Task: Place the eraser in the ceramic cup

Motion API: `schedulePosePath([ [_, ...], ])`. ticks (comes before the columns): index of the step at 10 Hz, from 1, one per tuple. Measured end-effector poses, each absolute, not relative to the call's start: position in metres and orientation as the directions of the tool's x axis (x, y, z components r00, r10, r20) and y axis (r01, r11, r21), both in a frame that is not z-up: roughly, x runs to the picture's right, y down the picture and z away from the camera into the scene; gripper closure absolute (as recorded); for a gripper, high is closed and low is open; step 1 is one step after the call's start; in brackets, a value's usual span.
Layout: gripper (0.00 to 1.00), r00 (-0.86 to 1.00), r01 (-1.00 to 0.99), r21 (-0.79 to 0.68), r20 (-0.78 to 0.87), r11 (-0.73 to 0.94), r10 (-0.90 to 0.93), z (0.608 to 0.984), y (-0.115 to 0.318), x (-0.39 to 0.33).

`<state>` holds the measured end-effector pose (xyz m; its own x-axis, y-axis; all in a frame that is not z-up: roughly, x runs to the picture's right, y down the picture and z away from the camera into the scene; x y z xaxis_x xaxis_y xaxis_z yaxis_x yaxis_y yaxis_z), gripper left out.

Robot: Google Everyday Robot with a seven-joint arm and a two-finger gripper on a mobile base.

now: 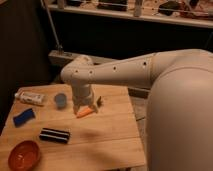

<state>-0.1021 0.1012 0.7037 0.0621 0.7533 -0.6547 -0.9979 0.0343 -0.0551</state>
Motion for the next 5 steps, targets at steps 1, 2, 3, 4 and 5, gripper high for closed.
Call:
schedulePosePath([
  [1,0.35,0.062,-0.998,-0.055,-0.655,0.034,0.753,0.7037,0.1012,-0.1021],
  [2,0.35,0.062,-0.998,-0.055,-0.655,0.034,0.753,0.7037,0.1012,-0.1020],
  [3,0.35,0.062,-0.998,-0.055,-0.655,0.034,0.753,0.7037,0.1012,-0.1020],
  [4,0.35,0.063,-0.998,-0.056,-0.655,0.036,0.753,0.7037,0.1014,-0.1021],
  [5,0.35,0.087,-0.996,-0.069,-0.643,0.056,0.761,0.7040,0.0996,-0.1031],
])
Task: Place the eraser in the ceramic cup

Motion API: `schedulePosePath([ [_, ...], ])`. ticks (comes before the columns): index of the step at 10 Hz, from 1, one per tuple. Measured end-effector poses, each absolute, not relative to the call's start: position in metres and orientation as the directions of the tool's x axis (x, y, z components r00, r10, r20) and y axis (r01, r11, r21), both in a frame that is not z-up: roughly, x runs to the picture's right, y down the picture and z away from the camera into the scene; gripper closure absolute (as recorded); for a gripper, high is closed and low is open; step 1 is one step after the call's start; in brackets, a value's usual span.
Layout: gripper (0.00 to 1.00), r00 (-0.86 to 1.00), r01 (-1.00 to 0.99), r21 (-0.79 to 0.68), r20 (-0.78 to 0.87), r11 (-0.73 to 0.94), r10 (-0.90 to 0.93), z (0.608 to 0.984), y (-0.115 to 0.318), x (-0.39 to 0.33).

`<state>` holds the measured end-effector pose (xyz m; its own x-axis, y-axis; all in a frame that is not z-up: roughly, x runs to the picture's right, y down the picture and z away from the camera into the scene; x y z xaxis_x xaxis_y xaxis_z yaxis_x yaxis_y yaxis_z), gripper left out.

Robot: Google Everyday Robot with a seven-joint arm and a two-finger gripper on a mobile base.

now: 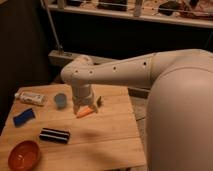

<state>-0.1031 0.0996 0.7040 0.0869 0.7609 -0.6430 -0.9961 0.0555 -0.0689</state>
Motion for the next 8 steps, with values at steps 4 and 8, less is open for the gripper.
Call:
schedulePosePath([
  [4,0.35,0.420,-0.907,-0.223,-0.504,0.356,0.755,0.705,0.094,-0.135],
  [8,0.35,0.750,-0.661,-0.380,-0.338,0.647,0.568,0.688,0.111,-0.179],
])
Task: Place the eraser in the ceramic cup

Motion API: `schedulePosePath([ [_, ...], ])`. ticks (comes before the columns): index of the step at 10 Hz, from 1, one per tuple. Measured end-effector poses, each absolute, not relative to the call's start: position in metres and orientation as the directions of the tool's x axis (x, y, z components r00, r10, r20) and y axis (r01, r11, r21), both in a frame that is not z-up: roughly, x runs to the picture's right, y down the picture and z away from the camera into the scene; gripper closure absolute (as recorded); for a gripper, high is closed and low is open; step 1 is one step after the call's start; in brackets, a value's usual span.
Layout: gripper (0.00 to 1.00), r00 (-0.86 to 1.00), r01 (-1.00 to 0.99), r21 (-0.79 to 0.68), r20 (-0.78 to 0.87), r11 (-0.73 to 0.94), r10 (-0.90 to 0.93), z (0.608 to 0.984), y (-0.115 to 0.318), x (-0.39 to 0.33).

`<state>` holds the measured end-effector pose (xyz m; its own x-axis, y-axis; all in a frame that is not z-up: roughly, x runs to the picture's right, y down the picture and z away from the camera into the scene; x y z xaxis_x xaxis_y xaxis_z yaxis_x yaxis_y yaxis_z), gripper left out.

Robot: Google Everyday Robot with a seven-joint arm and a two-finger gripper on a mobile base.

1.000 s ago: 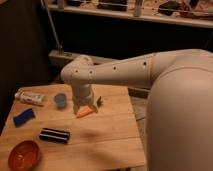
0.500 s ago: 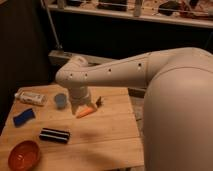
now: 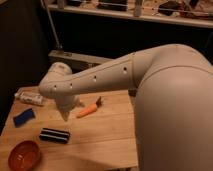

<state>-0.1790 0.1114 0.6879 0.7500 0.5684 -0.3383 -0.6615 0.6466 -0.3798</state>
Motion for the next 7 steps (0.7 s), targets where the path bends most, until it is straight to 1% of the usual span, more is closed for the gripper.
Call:
schedulePosePath([
  [3,0.35,0.908,-0.418,-0.456,-0.189,0.786,0.373,0.672,0.130,-0.219],
  [5,0.35,0.963,-0.260,-0.462,-0.067,0.848,0.259,0.659,0.141,-0.257],
  [7,0.35,0.964,-0.262,-0.455,-0.075,0.851,0.257,0.661,0.139,-0.252],
])
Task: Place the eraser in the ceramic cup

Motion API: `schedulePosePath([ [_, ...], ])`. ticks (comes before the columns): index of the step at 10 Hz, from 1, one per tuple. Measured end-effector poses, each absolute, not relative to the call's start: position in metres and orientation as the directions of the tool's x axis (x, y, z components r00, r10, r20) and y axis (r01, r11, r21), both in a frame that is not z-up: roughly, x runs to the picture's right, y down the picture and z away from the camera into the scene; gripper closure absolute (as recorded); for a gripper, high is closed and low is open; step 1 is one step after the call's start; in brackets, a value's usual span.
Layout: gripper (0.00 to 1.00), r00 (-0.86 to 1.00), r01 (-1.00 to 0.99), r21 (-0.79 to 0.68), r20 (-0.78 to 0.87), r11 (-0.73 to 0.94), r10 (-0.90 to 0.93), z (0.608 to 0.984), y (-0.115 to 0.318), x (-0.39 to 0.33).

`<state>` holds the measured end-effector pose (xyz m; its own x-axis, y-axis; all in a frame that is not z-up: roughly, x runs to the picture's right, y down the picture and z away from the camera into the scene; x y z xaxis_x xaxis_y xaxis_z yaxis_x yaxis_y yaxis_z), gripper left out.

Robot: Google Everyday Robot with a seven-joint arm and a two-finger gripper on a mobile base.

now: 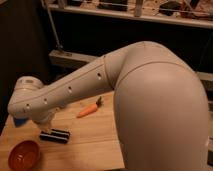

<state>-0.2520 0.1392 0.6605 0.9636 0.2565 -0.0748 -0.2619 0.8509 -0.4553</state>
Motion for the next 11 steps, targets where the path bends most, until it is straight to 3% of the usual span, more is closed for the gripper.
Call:
schedulePosePath([
  [6,0.35,0.956,-0.290,-0.431,-0.086,0.855,0.280,0.677,0.148,-0.244],
  [11,0.35,0.960,-0.235,-0.422,0.043,0.876,0.278,0.695,0.157,-0.293],
])
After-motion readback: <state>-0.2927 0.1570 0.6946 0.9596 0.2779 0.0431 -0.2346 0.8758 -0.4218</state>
